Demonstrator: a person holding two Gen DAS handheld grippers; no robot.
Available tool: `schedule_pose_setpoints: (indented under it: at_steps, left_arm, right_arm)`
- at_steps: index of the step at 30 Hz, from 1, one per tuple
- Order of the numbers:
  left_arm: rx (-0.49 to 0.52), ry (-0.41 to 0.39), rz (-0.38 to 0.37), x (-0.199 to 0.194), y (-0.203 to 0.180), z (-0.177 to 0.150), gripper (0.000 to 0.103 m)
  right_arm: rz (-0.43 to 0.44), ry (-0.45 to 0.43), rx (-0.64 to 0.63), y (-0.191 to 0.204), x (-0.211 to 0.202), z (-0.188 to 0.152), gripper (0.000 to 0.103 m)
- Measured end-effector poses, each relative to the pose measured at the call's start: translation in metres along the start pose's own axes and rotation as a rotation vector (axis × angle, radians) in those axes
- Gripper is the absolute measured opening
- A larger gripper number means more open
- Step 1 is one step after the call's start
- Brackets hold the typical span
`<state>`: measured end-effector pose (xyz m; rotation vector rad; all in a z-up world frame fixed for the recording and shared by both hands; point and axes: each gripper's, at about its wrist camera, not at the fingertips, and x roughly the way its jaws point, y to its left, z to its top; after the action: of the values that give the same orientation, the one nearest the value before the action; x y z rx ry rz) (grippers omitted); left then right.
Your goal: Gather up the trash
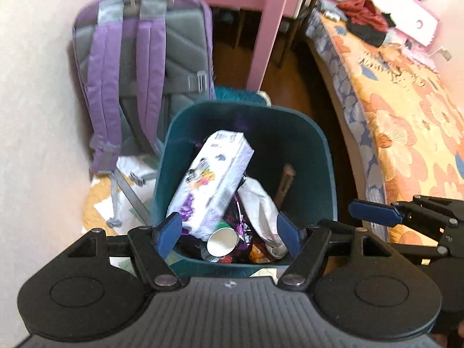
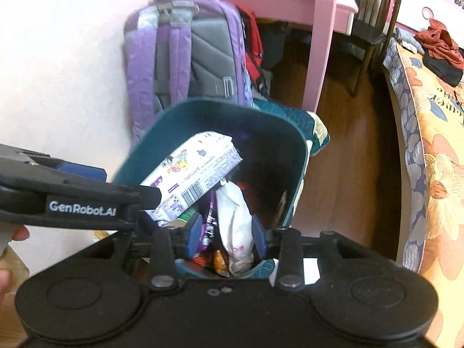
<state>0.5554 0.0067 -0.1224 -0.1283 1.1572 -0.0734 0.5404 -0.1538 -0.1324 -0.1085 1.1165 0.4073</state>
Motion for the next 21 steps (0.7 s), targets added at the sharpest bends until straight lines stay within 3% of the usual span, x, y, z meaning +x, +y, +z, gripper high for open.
schedule_pose_setpoints:
  at_steps: [11, 21]
  left_arm:
    - [0.029, -0.177, 0.013, -0.102, -0.007, -0.041, 0.074]
    - [0.033, -0.326, -0.022, -0.186, -0.016, -0.085, 0.078]
  right_arm:
    - [0.06, -0.145, -0.079, 0.019, -0.093, -0.018, 0.045]
    - [0.107, -0.281, -0.056, 0.012, -0.182, -0.043, 0.048]
